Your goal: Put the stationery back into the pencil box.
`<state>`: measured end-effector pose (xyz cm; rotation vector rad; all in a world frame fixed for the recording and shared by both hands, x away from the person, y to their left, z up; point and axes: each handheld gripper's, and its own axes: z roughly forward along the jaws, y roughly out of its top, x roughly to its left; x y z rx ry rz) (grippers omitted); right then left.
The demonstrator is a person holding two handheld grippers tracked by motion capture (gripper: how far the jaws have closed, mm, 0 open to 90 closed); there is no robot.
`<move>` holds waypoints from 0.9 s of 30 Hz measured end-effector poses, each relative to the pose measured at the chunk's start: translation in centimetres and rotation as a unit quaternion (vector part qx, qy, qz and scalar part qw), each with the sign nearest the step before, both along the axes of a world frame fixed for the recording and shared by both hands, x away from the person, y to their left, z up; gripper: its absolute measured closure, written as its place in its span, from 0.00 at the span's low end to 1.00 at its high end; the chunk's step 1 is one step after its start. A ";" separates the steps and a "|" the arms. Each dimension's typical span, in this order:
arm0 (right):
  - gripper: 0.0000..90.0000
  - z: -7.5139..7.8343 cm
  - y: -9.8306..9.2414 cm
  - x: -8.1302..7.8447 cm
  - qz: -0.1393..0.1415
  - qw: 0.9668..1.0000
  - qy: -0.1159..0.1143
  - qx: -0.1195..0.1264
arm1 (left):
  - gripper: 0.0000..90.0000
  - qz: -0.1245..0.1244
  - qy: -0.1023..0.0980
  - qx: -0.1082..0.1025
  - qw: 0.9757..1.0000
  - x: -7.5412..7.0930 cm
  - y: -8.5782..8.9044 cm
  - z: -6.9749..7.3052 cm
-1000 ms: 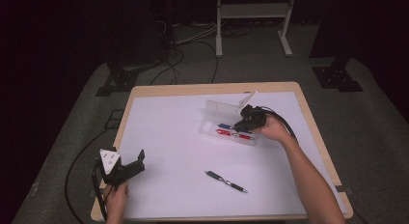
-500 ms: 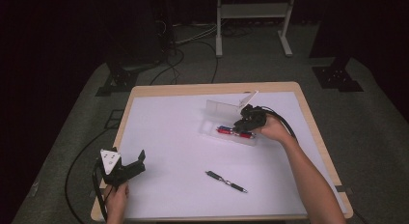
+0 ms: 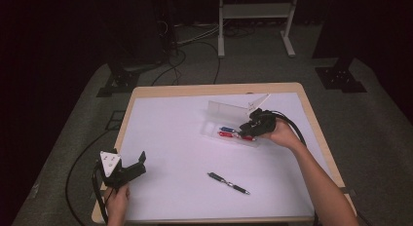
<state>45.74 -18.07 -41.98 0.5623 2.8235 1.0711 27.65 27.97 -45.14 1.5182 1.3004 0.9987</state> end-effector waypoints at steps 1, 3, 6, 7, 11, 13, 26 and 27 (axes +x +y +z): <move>0.71 0.0 -0.2 -0.2 0.003 1.000 -0.001 0.001 | 0.00 -0.001 0.001 0.000 1.000 0.0 0.0 0.0; 0.67 0.0 -0.4 -0.8 0.002 1.000 0.000 0.005 | 0.00 0.001 0.001 -0.001 1.000 0.0 0.0 0.0; 0.66 0.1 -0.6 -1.3 0.003 1.000 -0.001 0.011 | 0.00 0.002 0.001 -0.001 1.000 0.0 0.1 0.0; 0.63 0.2 -0.9 -1.8 0.002 1.000 -0.002 0.014 | 0.00 0.002 0.000 -0.002 1.000 0.0 0.1 0.0; 0.60 0.3 -1.2 -2.5 -0.001 1.000 0.002 0.018 | 0.00 0.000 -0.001 -0.003 1.000 -0.1 0.1 0.0; 0.57 0.4 -1.2 -3.3 -0.001 1.000 0.001 0.024 | 0.00 0.000 -0.001 0.000 1.000 -0.1 0.0 0.1; 0.50 1.2 -0.1 -6.9 0.032 0.999 -0.007 0.036 | 0.00 0.001 -0.003 -0.002 1.000 -0.1 0.0 0.0; 0.49 1.2 0.0 -7.3 0.037 0.998 -0.004 0.042 | 0.00 0.001 -0.003 0.000 1.000 -0.2 0.0 0.1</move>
